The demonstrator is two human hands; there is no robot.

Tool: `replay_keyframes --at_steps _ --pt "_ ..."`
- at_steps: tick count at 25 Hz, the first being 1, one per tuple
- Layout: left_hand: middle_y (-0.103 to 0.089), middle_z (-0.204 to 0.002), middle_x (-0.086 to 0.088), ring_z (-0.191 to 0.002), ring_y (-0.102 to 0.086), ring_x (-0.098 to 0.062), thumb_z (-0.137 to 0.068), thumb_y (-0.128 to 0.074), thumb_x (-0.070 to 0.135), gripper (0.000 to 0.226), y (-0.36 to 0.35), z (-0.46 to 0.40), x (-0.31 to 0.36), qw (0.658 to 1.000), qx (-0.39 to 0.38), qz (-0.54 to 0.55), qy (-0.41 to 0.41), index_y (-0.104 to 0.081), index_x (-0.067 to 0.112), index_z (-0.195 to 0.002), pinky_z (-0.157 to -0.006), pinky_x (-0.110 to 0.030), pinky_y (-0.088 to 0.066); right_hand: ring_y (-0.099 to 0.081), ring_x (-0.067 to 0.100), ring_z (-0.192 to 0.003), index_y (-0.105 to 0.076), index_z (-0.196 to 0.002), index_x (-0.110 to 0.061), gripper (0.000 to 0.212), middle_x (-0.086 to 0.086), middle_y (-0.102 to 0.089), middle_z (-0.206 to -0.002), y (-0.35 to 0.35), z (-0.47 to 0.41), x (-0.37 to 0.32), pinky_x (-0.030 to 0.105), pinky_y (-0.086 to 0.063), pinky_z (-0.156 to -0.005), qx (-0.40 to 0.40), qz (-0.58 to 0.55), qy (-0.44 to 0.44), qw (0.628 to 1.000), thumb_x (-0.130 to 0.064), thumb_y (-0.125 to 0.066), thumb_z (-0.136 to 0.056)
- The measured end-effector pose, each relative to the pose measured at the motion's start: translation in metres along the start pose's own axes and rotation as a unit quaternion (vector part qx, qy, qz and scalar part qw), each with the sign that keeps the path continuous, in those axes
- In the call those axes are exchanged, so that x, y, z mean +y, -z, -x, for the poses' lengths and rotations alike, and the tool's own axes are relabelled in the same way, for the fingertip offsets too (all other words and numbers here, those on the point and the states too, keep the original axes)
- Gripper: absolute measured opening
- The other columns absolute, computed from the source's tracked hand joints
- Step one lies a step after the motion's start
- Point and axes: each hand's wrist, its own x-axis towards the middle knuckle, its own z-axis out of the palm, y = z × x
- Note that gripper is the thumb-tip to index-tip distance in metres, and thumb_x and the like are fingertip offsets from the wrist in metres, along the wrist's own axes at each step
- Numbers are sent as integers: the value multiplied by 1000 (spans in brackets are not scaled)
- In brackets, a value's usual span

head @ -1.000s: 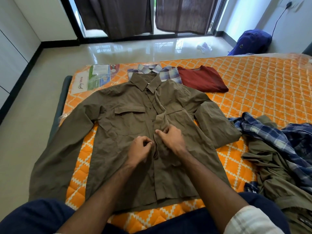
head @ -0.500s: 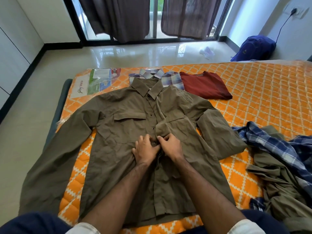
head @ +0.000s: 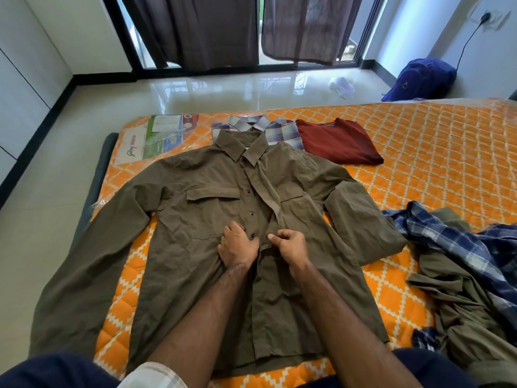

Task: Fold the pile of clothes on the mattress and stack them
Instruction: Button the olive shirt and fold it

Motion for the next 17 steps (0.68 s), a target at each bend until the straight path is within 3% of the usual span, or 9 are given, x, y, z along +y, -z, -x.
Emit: replay_keyframes --at_steps 3,5,10,17 --pt "-68 -106 -7 -104 -65 -30 -83 -71 29 29 6 -7 -4 999 -32 43 4 -56 19 -105 -90 -38 -51 -57 3 -47 -64 -69 -15 28 0 -63 -64 -3 -1 -7 16 -45 -45 -27 14 -21 999 4 -73 -87" --pt "-71 -101 -7 -100 -66 -28 -84 -72 23 18 6 -9 -9 996 -35 79 3 -64 18 -99 -86 -34 -51 -58 8 -51 -62 -74 -13 24 4 -63 -67 -8 -1 -9 17 -46 -43 -27 26 -38 999 1 -75 -87" --pt "-72 -78 1 -80 -69 -20 -80 -77 19 6 5 -2 -19 984 -17 177 0 -72 17 -81 -72 -30 -53 -70 16 -64 -70 -75 -15 15 3 -73 -71 -29 -6 1 39 -63 -70 9 64 -45 997 -16 -82 -83" --pt "-73 -75 2 -71 -68 -15 -77 -80 13 5 -4 0 -30 976 -1 215 -35 -77 15 -80 -69 -30 -54 -71 15 -79 -75 -74 -21 12 -4 -76 -78 -43 -3 5 34 -59 -77 71 116 -36 990 -30 -82 -79"
